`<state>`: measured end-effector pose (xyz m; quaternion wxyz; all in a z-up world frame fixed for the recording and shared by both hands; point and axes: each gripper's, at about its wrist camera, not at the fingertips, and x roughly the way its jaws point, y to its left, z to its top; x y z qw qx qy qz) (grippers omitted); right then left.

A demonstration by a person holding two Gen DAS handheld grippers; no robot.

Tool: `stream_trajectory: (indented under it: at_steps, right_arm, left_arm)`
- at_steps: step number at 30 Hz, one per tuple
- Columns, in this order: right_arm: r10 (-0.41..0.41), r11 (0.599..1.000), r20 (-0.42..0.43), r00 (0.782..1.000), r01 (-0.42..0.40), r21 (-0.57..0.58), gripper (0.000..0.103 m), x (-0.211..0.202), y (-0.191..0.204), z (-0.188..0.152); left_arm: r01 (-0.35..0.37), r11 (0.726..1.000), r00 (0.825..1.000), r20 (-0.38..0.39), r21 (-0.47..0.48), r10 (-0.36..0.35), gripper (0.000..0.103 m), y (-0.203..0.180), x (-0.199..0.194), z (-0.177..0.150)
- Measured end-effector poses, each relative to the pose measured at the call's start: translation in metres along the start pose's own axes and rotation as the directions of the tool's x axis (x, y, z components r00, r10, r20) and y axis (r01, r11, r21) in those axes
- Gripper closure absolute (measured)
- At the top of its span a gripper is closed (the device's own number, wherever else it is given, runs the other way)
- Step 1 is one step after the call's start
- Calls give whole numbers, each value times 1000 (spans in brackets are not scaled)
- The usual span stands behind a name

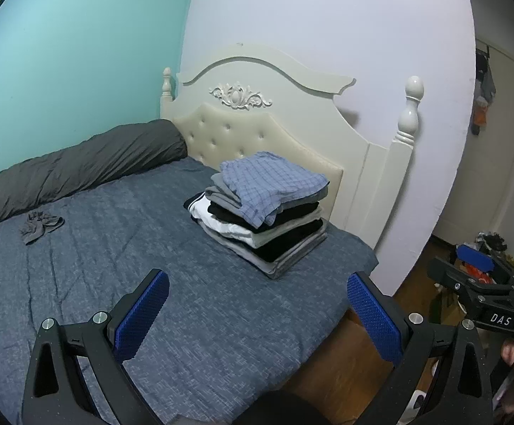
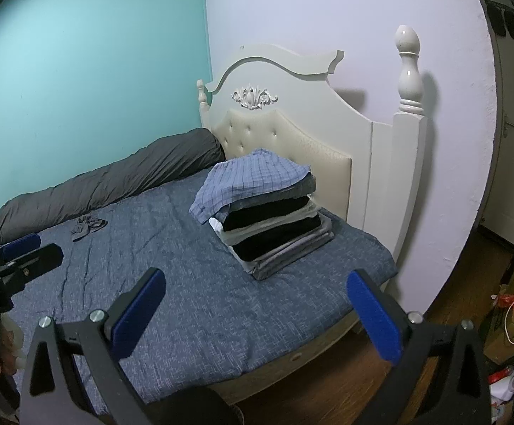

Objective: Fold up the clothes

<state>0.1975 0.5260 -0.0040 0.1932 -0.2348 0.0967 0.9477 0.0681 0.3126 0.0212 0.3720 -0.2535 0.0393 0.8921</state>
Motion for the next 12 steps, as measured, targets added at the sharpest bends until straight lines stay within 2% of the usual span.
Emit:
stream_trajectory:
  at_steps: [12]
  right_arm:
    - [-2,1000,-6,1000,2,3,0,2,-1,-3]
  left_arm:
    - [2,1000,1000,10,1,-2,0,0,-1,-2]
